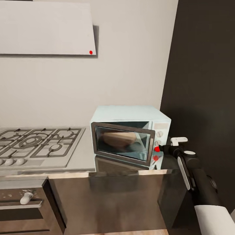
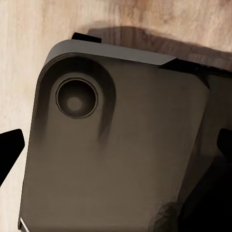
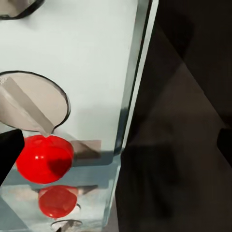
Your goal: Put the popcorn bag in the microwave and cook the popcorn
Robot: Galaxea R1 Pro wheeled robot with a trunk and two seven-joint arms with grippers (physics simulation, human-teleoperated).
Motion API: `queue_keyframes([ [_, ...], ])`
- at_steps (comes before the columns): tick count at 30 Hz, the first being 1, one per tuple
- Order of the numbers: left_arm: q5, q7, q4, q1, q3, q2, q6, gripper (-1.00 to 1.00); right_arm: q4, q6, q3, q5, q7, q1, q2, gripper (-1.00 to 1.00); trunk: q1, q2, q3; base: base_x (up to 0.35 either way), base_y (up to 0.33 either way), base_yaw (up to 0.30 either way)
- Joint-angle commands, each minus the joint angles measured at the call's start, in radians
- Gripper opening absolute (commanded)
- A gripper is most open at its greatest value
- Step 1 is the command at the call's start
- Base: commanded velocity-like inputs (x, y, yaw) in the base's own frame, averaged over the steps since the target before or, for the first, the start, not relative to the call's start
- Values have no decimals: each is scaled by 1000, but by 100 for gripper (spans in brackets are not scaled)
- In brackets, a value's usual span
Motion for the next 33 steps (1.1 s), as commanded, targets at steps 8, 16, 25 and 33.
queue_keyframes([
  [8,5,-1,0,0,4,0,-2,100,-2,19,39,16,191,-1,8,100,0,-1,-1,3,0,0],
  [16,5,-1,0,0,4,0,-2,100,-1,18,45,20,310,-1,1,100,0,-1,-1,0,0,0],
  [25,5,-1,0,0,4,0,-2,100,-1,18,44,30,614,-1,-11,100,0,-1,-1,0,0,0],
  [33,5,-1,0,0,4,0,-2,100,-1,18,42,33,742,-1,-26,100,0,-1,-1,0,0,0],
])
